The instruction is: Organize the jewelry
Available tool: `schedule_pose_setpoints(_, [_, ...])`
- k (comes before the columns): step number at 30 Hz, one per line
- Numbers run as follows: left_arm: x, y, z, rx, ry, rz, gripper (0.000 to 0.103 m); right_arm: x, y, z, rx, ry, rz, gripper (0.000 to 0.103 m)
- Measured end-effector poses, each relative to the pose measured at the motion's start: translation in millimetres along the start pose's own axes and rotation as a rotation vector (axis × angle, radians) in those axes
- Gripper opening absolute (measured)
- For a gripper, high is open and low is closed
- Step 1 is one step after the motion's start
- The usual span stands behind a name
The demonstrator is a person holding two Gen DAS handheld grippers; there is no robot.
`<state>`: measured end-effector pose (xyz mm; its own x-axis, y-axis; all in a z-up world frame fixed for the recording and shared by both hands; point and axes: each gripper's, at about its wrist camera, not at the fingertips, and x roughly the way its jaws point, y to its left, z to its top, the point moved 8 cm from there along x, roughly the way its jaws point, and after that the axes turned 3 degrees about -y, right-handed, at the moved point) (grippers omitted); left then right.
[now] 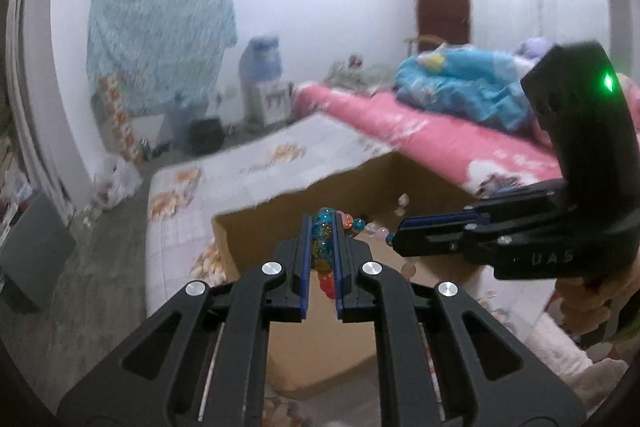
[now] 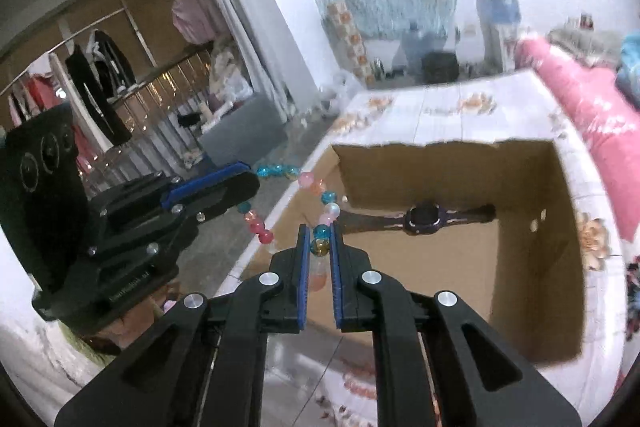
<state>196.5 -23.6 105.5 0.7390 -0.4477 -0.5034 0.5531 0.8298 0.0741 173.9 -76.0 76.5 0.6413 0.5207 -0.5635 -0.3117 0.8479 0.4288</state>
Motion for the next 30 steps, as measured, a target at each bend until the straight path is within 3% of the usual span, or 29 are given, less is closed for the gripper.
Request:
schedule_pose_setpoints(5, [32,20,-35,-0.023,0.134,0.029,0.009,58,-21,-17,0.082,0.201,-0.006,0.01])
schedule_pose_setpoints(10, [43,30,-59,-0.012,0.22,0.064,0.009,90,-29,-32,0.116,0.319,-0.036,0.011])
schedule_pose_setpoints(12, [42,33,-64,0.002,0.233,0.074,0.02,95,-31,-34,0.125,0.339,-0.05,0.011])
schedule_pose_setpoints(14, [38,33,-64,0.012,0.229,0.089,0.028,95,-30,-34,0.129,0.328,-0.055,0.015])
schedule_pose_setpoints(16, [35,32,-62,0.019,0.219,0.096,0.029,92,-32,-31,0.129,0.313,-0.062,0.019])
schedule_pose_setpoints(20, [22,33,-58,0.014,0.186,0.109,0.041,75,-35,-26,0.145,0.256,-0.06,0.025])
schedule_pose_setpoints(26, [-7,28,-53,-0.015,0.111,0.101,0.055,24,-34,-19,0.17,0.084,-0.061,0.039])
schedule_pose_setpoints(30, [-30,19,-54,-0.045,0.06,0.073,0.065,-2,-24,-24,0.143,0.018,-0.061,0.044])
